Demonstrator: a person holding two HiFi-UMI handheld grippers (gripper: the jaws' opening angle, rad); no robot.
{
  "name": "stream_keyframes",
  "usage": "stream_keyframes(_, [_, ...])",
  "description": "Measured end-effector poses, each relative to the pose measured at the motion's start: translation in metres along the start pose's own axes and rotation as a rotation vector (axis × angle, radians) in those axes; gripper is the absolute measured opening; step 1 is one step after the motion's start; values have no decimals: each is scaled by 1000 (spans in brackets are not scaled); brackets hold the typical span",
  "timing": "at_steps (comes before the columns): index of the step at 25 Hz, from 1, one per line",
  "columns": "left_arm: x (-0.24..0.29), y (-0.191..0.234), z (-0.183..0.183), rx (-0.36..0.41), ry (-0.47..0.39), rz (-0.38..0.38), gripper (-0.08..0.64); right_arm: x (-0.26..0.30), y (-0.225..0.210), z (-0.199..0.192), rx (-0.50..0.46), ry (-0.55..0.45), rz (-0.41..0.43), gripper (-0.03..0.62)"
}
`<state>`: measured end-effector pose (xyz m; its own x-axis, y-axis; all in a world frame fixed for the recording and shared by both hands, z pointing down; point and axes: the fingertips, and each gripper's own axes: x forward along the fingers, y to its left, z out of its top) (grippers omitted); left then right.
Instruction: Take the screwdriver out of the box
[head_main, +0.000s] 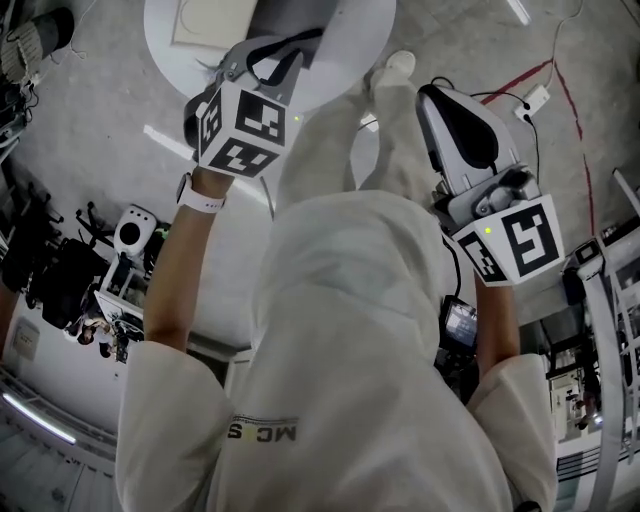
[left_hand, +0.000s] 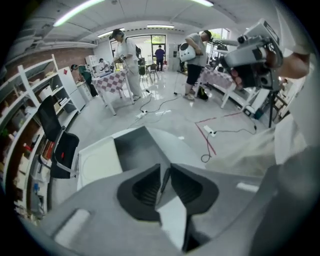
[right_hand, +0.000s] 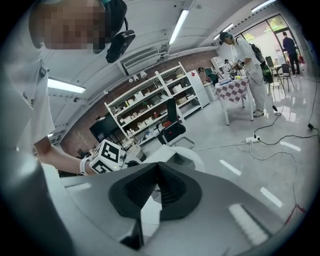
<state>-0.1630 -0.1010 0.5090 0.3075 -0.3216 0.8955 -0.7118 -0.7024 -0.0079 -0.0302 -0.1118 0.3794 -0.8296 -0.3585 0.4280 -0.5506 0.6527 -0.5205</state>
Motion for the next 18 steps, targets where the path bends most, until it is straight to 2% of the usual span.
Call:
stream_keyframes(6, [37,3,-21,126,84,-5,63,9,-11,-19,18,16,11,0])
stream_keyframes(12, [67,0,-46,276,185,-46,63,14,-12,-33,36,24,7,0])
stream_keyframes(18, [99,-3,-55,402,274,-90,63,11,-29,-41,68,21,-13,0])
